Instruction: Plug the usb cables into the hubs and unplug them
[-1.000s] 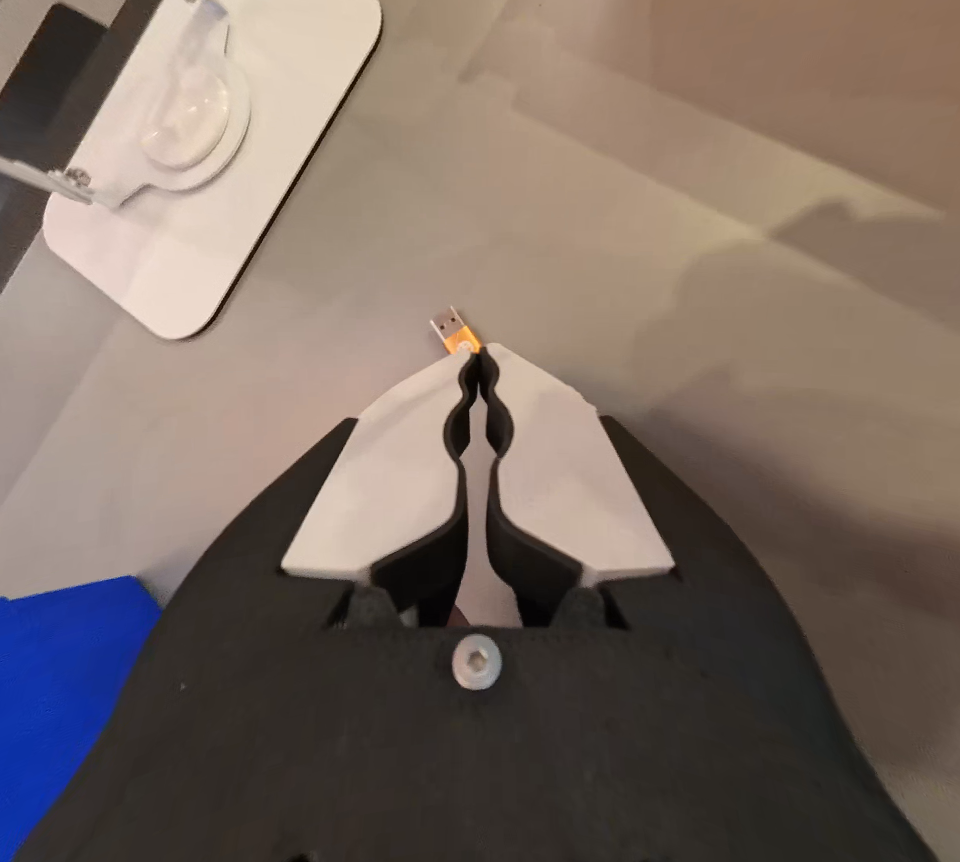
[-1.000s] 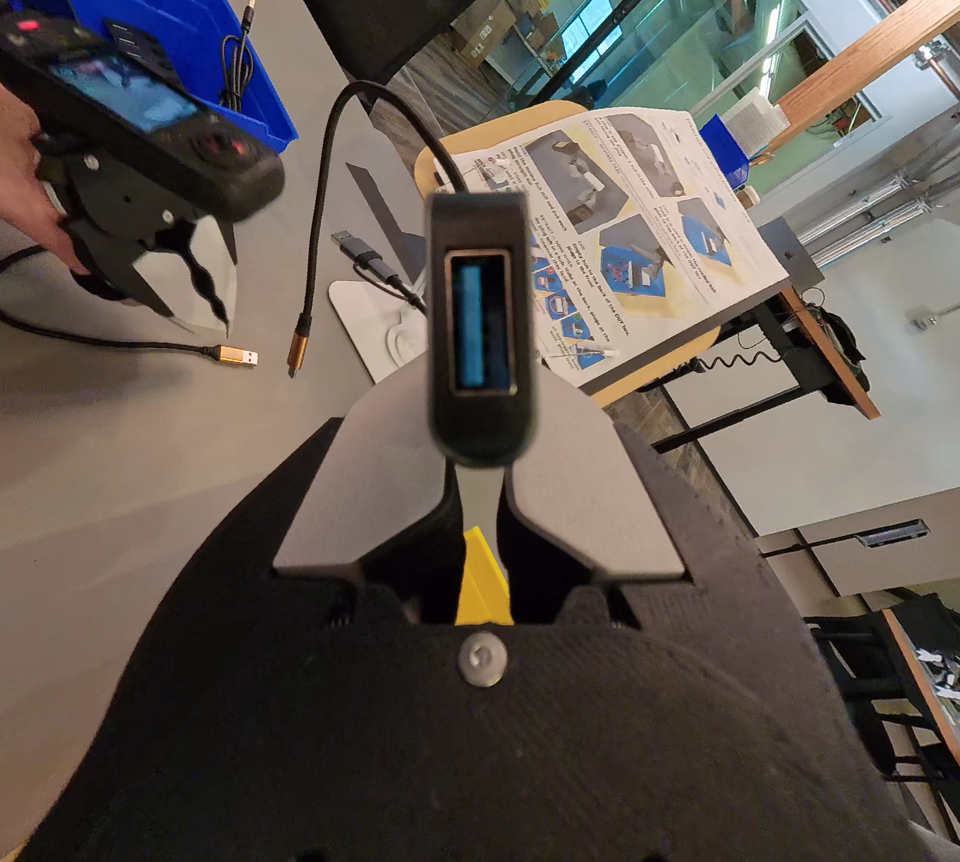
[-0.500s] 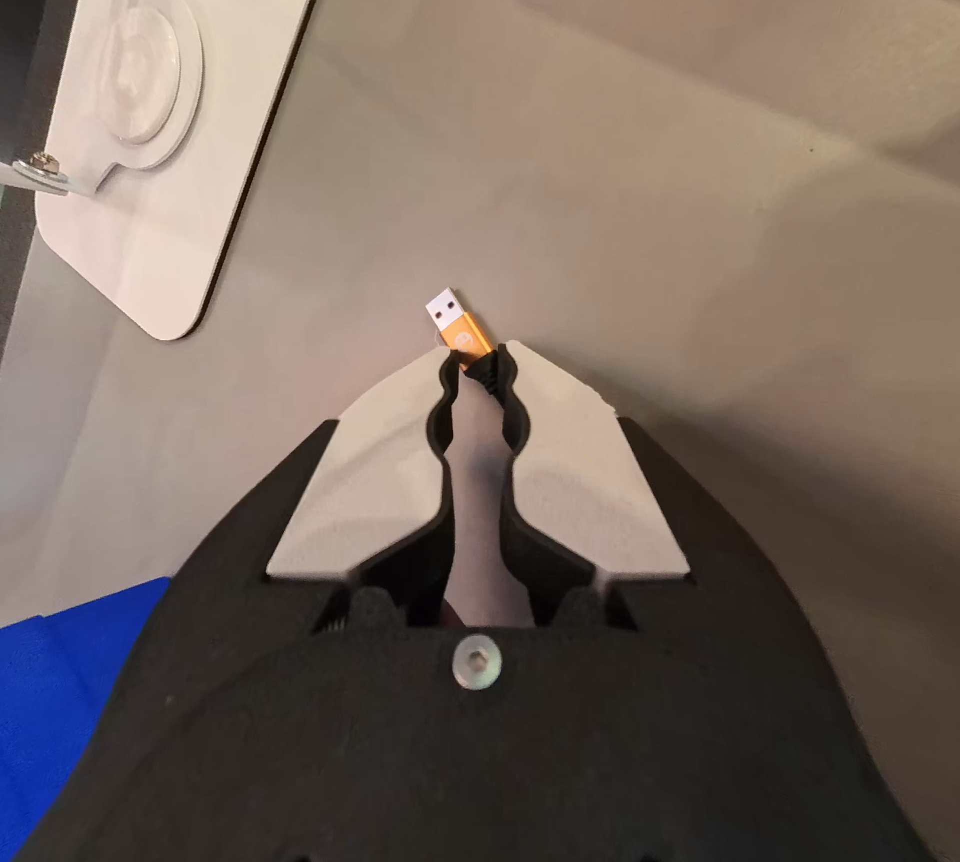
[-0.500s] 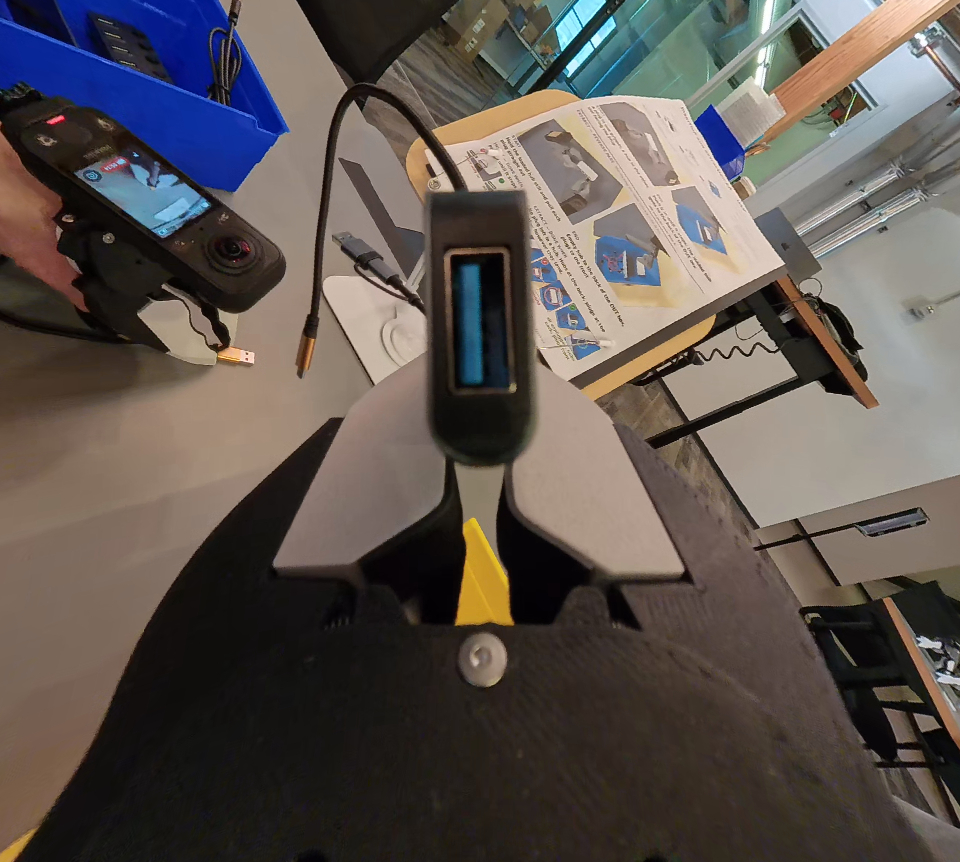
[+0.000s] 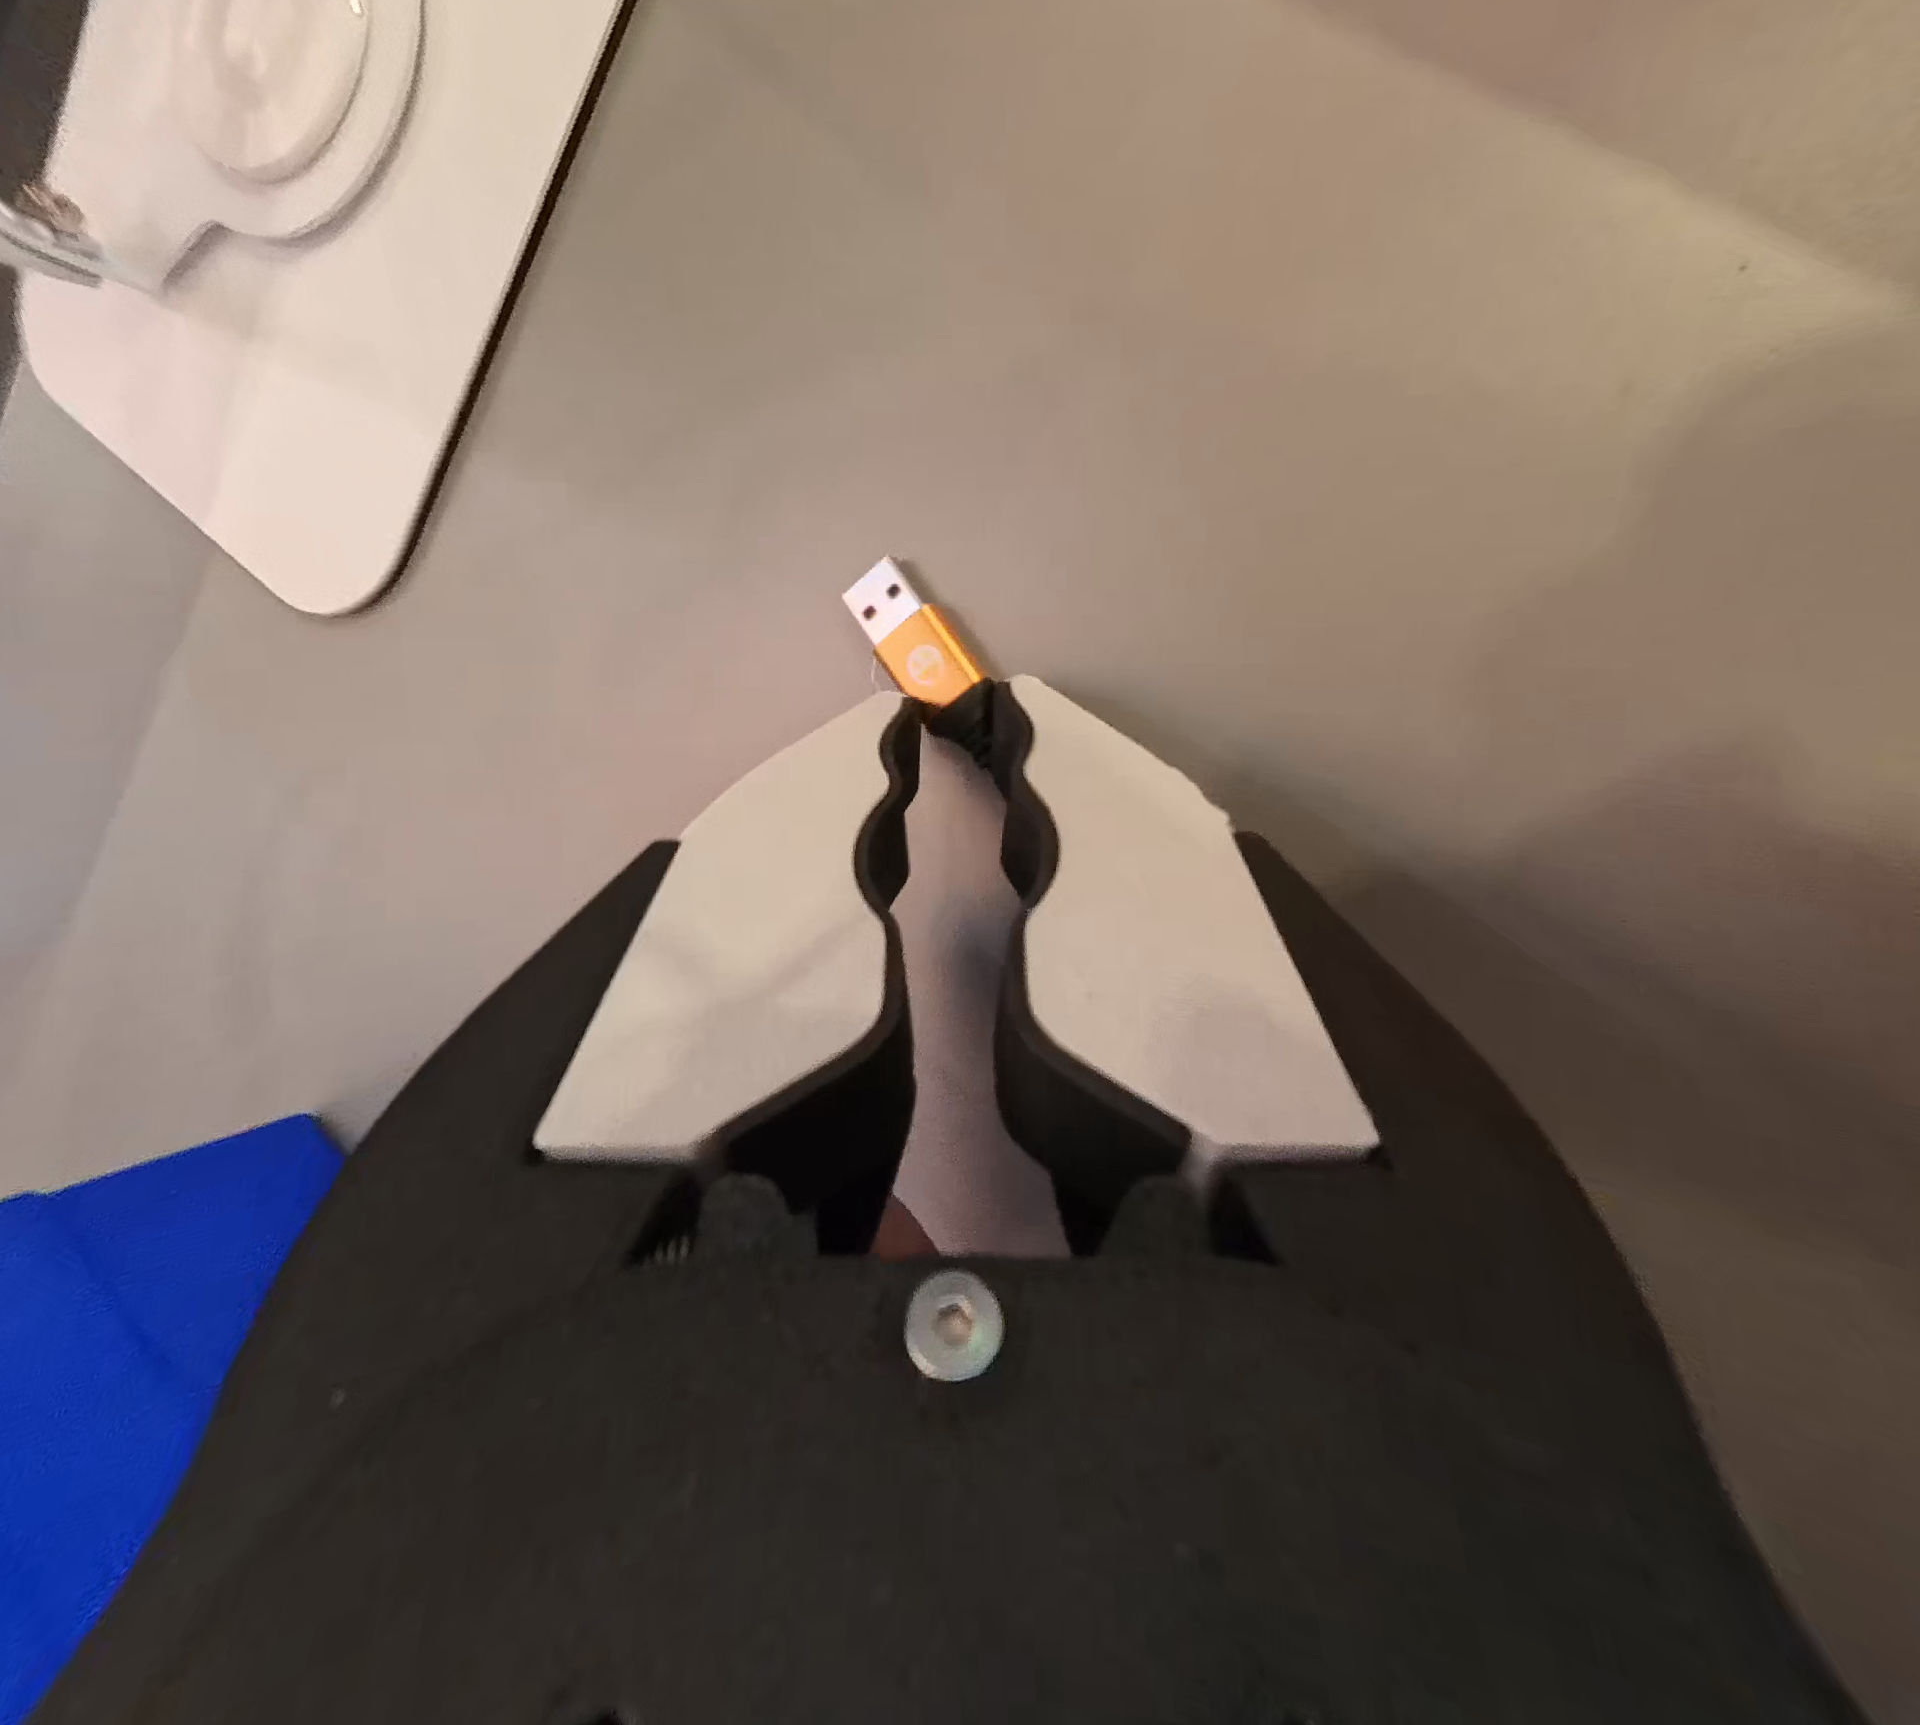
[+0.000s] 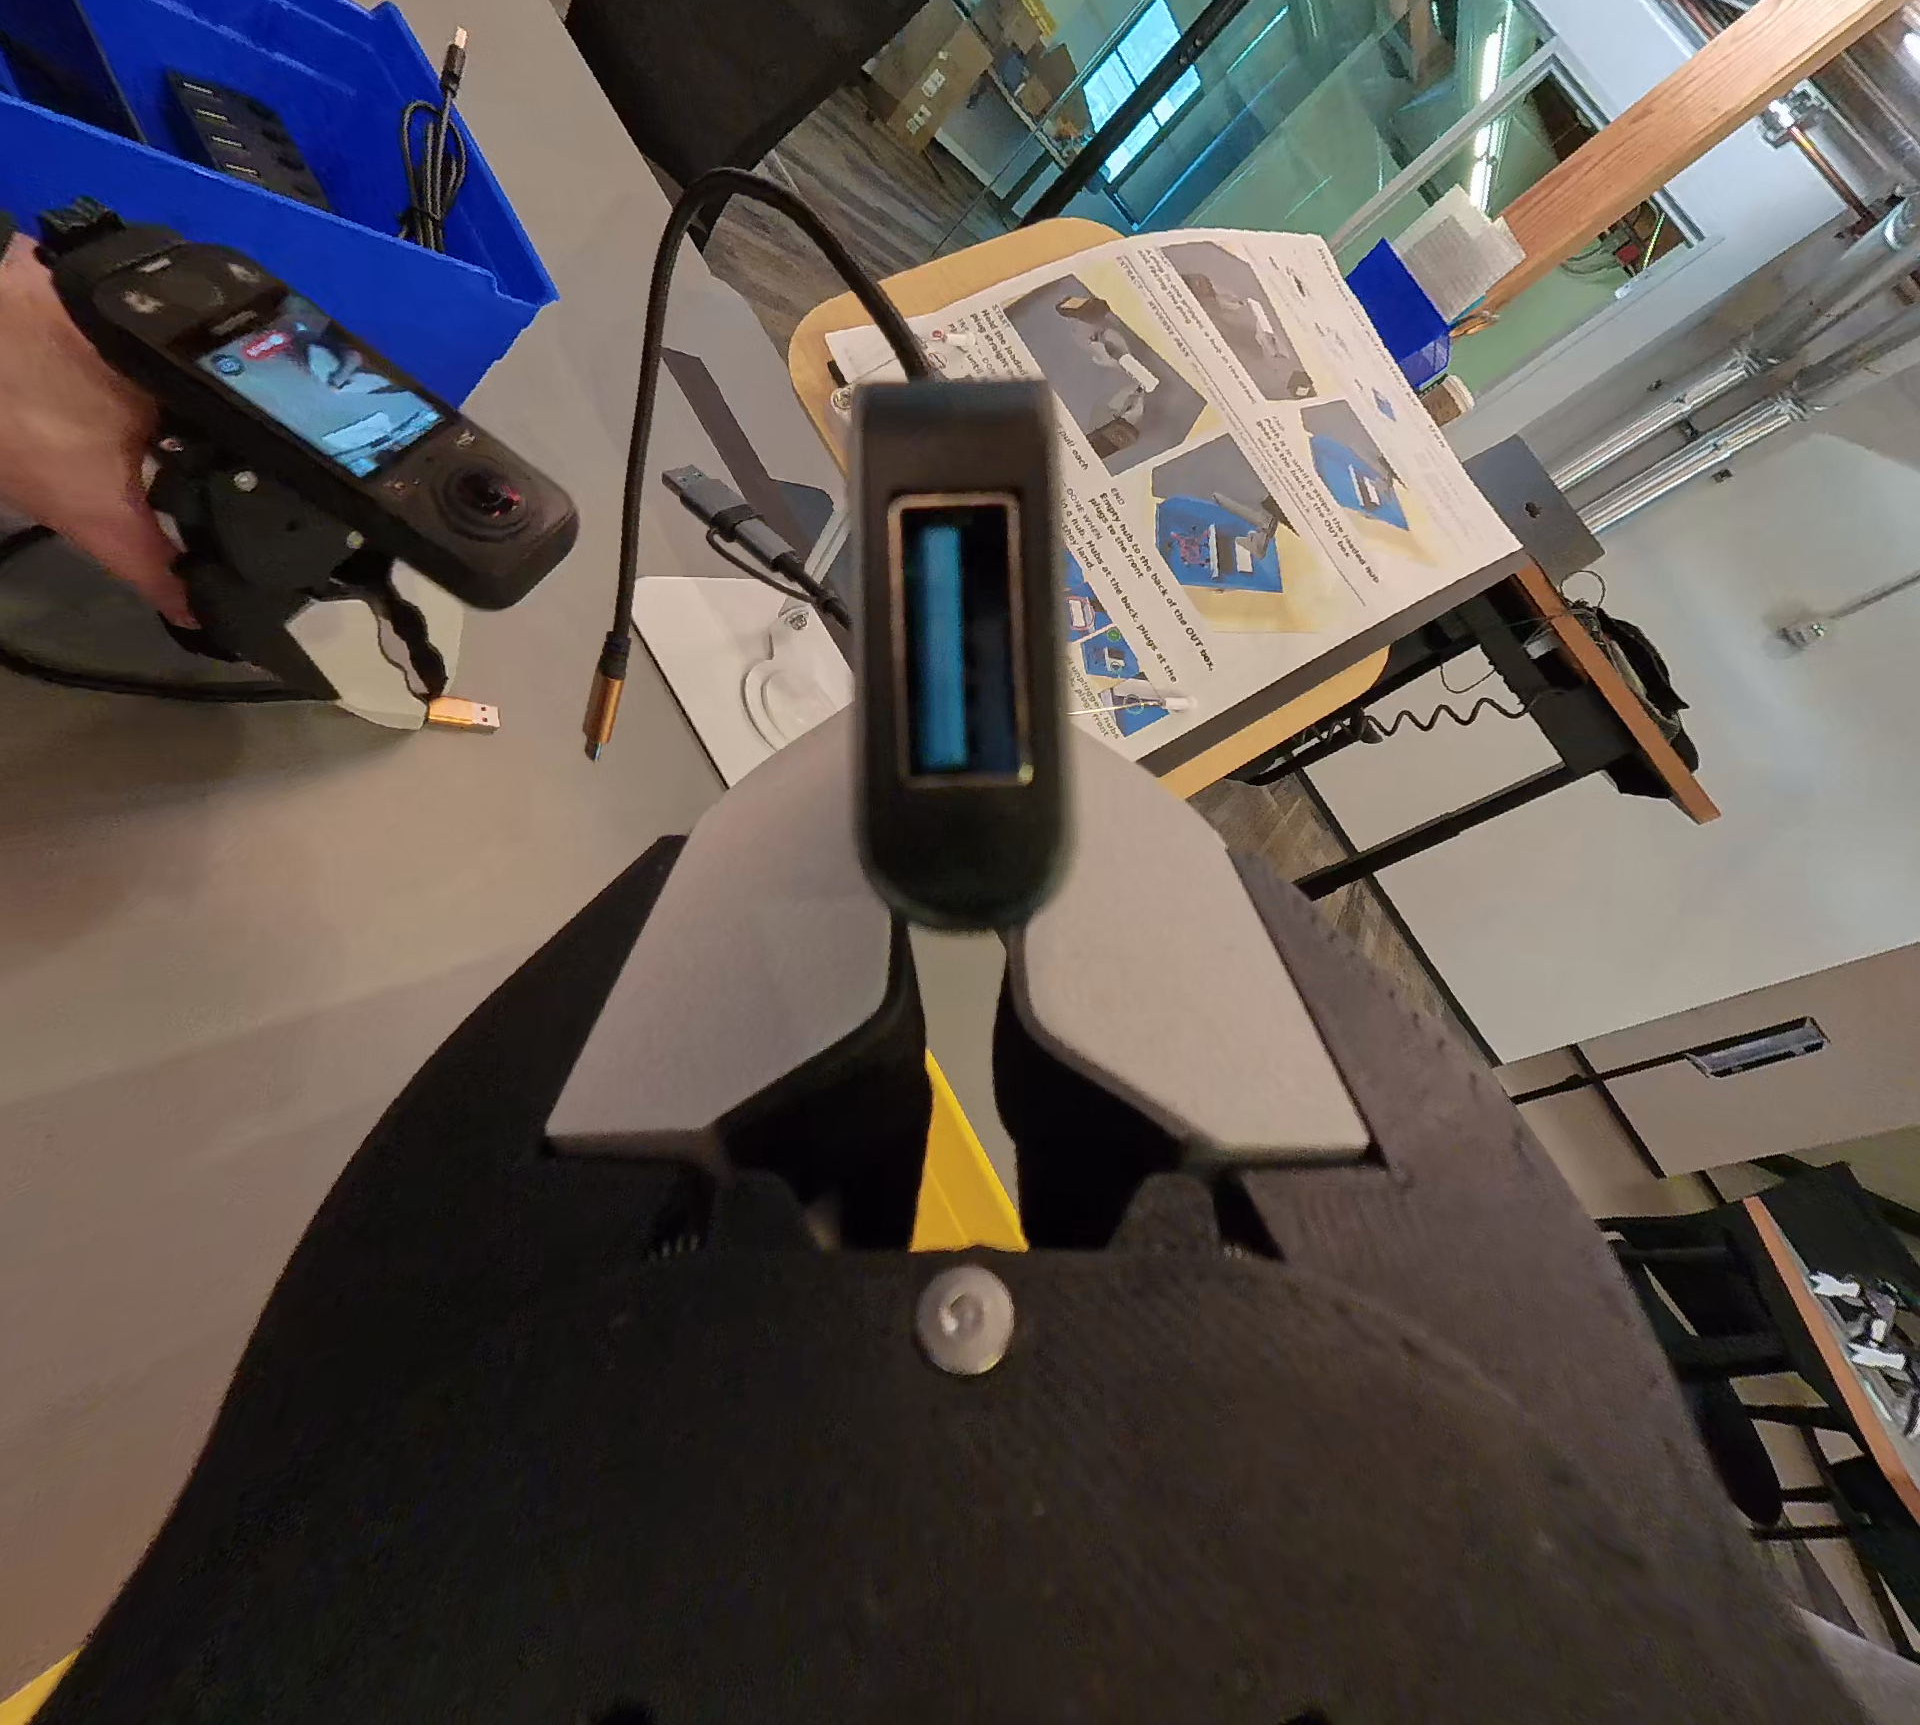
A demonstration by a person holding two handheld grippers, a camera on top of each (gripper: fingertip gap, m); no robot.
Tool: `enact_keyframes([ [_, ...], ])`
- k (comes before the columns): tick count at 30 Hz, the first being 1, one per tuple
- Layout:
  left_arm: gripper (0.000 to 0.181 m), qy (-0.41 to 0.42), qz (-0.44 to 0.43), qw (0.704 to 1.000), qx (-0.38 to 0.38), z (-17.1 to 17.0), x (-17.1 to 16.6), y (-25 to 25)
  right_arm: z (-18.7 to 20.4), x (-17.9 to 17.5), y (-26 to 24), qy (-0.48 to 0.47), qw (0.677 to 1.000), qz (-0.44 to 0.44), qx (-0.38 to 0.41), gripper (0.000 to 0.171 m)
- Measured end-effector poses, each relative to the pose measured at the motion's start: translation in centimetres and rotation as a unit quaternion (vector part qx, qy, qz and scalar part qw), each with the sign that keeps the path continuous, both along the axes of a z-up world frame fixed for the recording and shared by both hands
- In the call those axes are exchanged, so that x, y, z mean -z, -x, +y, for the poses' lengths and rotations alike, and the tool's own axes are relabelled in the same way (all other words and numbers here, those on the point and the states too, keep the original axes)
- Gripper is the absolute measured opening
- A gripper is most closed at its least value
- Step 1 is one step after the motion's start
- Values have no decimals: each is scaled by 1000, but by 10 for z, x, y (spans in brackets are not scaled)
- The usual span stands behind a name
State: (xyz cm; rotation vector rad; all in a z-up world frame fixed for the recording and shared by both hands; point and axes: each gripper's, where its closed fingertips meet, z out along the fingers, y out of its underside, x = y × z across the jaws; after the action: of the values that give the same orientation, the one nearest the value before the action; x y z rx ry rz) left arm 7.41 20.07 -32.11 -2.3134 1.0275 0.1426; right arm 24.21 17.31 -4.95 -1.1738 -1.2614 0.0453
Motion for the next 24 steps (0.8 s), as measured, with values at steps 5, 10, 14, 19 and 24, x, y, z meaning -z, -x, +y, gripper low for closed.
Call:
enact_keyframes([
  [5,14,34,-50,998,-25,-1,0,1,-3,-6,-2,-6,1000,4,0,11],
  [10,12,73,-134,987,-54,-2,-2,2,-2,-9,-5,-7,1000,10,1,11],
  [14,1,96,-162,981,-38,-8,-8,-1,0,-7,-6,-4,1000,12,1,11],
  [19,8,70,-129,988,-44,-7,-6,6,2,-6,-8,-2,1000,12,4,11],
  [24,55,51,-48,995,-77,2,-4,20,4,-4,-9,2,1000,14,5,11],
])
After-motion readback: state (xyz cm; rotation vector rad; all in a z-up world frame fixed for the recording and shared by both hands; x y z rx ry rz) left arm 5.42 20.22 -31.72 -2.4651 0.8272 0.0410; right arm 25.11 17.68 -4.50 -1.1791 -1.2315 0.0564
